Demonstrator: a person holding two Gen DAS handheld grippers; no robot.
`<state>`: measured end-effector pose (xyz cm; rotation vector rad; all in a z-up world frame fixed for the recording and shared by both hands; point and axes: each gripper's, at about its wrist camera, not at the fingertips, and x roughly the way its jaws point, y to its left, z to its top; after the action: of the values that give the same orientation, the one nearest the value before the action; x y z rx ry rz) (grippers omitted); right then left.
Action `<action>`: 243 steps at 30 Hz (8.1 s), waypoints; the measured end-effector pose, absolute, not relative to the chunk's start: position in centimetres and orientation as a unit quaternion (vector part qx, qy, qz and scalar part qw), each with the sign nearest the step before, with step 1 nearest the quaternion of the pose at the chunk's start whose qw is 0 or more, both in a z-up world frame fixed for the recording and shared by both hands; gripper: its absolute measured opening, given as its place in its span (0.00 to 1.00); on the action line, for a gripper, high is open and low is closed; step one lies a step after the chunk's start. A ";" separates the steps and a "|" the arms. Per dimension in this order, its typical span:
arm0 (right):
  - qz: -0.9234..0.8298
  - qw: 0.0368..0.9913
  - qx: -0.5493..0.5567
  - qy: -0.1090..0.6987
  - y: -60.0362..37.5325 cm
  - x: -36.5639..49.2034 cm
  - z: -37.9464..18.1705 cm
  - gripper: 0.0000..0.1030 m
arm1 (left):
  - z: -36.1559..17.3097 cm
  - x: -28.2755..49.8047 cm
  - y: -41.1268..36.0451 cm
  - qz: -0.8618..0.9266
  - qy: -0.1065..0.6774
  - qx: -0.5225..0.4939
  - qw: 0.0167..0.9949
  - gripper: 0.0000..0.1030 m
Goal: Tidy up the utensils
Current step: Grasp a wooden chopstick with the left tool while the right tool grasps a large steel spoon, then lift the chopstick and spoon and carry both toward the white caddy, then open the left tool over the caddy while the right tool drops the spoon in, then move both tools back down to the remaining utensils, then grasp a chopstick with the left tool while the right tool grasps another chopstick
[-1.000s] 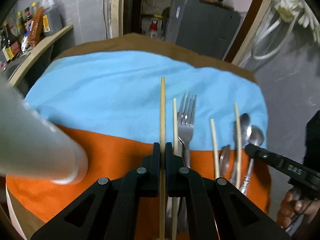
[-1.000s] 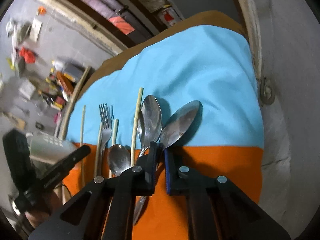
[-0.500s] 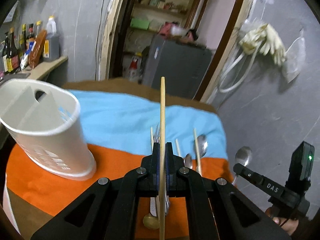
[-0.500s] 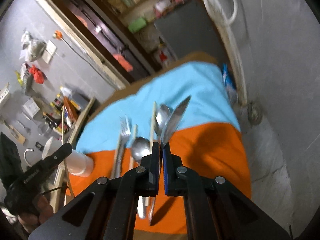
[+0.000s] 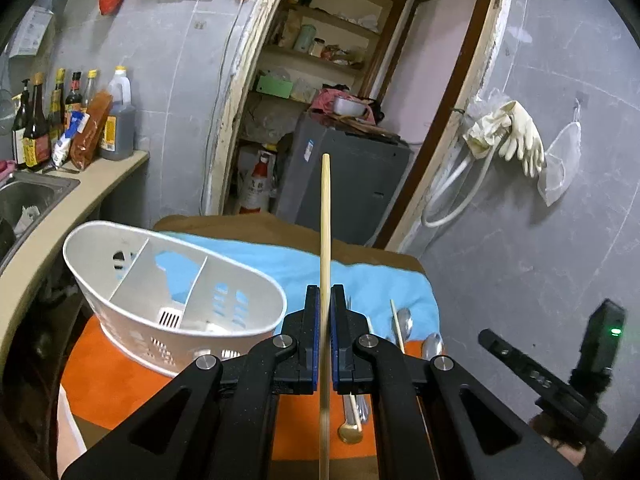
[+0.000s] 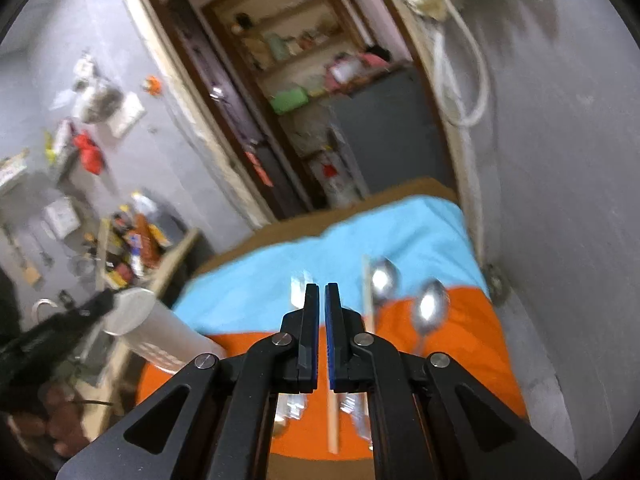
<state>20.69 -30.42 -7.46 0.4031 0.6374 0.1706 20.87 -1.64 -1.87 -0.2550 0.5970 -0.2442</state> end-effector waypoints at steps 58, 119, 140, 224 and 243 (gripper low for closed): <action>0.172 0.943 0.125 0.255 -29.6 23.4 -7.8 0.34 | -5.2 21.2 -3.2 -0.069 0.309 -0.150 0.937 0.03; 0.241 0.965 0.062 0.080 -9.1 25.1 -5.8 0.36 | -6.8 23.7 13.6 -0.001 0.178 -0.129 0.976 0.06; 0.185 0.973 0.096 0.097 -18.5 21.4 -2.3 0.83 | -1.7 20.7 7.4 -0.046 0.168 -0.105 0.979 0.55; 0.274 0.844 0.109 0.448 -30.6 32.9 -17.2 0.10 | -17.2 33.7 -9.8 -0.102 0.467 -0.078 0.875 0.19; 0.273 0.830 0.180 0.451 -31.6 34.0 -17.7 0.06 | -17.0 33.8 -8.6 -0.117 0.486 -0.141 0.855 0.03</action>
<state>34.04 -31.58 -17.70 0.3811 0.9571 0.5791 33.84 -8.63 -16.96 -0.2964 1.0221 -0.2463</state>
